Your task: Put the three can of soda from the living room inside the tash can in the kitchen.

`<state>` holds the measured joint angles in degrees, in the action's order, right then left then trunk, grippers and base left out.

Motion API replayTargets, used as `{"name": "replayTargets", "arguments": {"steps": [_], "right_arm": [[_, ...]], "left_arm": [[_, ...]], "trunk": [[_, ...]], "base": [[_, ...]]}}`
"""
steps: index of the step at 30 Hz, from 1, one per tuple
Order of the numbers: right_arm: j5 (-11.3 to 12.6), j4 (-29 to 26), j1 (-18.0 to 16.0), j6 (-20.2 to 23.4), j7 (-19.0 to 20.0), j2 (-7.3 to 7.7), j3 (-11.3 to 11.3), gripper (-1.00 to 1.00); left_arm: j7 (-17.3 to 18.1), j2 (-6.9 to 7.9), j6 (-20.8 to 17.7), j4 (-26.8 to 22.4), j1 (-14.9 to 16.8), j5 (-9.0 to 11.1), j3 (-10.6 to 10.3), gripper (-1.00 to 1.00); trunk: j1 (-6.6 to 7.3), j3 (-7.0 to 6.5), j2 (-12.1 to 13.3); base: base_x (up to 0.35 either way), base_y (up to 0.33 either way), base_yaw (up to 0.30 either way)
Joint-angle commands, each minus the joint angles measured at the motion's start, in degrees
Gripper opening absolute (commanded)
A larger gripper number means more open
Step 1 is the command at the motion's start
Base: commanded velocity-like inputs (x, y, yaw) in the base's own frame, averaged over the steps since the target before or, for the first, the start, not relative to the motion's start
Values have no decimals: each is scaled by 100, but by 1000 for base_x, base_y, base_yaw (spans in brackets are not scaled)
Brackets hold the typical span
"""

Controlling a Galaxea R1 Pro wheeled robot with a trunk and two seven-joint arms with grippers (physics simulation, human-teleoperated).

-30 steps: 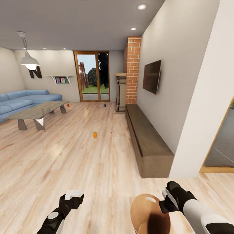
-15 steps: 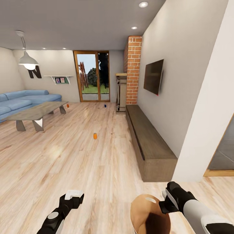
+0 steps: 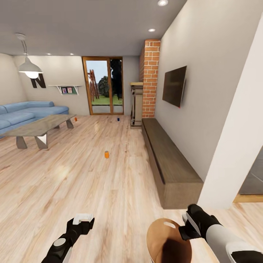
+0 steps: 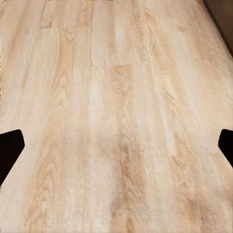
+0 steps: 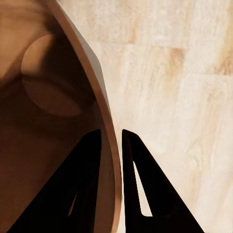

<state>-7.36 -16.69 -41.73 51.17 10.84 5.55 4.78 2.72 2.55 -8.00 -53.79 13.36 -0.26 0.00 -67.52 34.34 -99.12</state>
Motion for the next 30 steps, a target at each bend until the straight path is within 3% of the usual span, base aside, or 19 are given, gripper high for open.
{"name": "replayTargets", "arguments": {"steps": [1,15,21,30], "right_arm": [[95,-1,-2,7,21,-1,-21,-100],[102,-1,0,4,17,-2,-21,-100],[111,20,5,-330,29,-7,-20,-100],[112,24,7,-360,32,-3,-21,-100]], "left_arm": [[0,0,0,0,0,0,0,100],[0,0,0,1,0,-7,0,100],[0,0,0,4,0,-9,0,100],[0,0,0,6,0,-9,0,100]], "trunk": [[0,-1,0],[0,-1,0],[0,-1,0],[0,-1,0]], "base": [[149,111,0],[149,159,0],[151,212,0],[156,236,0]]}}
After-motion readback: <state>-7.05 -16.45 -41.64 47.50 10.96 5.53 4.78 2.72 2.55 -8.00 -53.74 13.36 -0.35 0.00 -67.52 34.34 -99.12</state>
